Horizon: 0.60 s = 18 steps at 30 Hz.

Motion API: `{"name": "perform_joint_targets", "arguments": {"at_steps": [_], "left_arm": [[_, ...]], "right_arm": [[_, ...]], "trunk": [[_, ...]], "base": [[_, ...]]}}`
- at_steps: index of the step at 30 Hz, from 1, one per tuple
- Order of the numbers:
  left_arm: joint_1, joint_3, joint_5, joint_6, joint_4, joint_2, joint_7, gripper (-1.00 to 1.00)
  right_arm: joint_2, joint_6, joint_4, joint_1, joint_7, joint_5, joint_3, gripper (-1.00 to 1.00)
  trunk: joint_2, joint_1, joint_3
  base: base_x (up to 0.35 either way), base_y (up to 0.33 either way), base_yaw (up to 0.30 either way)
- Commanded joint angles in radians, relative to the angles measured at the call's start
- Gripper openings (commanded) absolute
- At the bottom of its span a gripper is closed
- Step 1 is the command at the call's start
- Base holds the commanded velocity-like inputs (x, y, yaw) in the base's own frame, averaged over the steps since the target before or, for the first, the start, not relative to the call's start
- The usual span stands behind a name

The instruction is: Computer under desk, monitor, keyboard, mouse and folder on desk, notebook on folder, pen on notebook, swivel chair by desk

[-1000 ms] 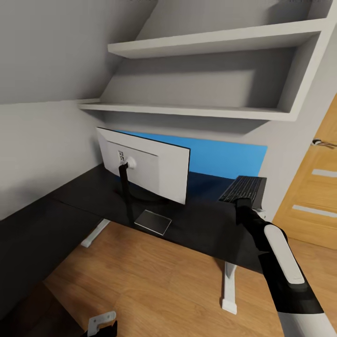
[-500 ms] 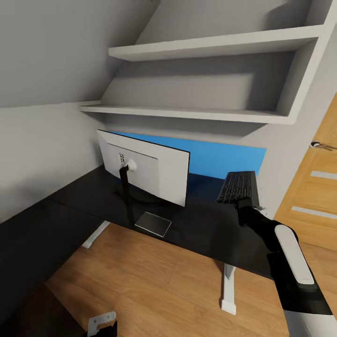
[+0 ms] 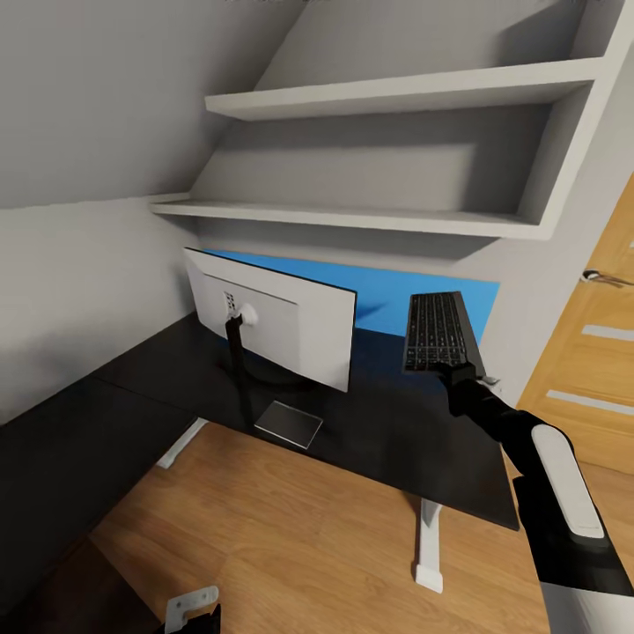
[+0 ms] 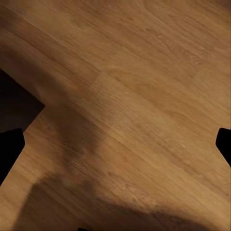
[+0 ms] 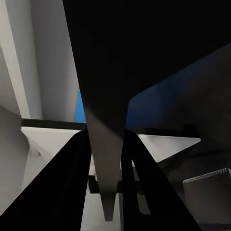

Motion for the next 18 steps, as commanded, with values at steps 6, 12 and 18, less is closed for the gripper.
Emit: {"name": "perform_joint_targets", "arguments": {"at_steps": [6,12,18], "left_arm": [[0.000,-0.005,0.008,0.004,-0.002,0.001,0.007,1.00],[0.000,-0.008,0.008,0.004,-0.001,0.001,0.006,1.00],[0.000,-0.008,0.008,0.004,0.014,0.001,0.006,1.00]], "right_arm": [[0.000,0.009,-0.001,0.005,-0.002,-0.007,-0.003,-1.00],[-0.001,0.010,-0.001,0.008,-0.002,-0.007,-0.003,-1.00],[0.000,0.011,-0.001,0.010,0.011,-0.007,-0.002,-1.00]], "trunk": [[0.041,-0.023,0.018],[0.083,-0.046,0.036],[0.125,-0.069,0.055]], "base": [[0.000,0.000,0.000],[0.000,0.000,0.000],[0.000,0.000,0.000]]}}
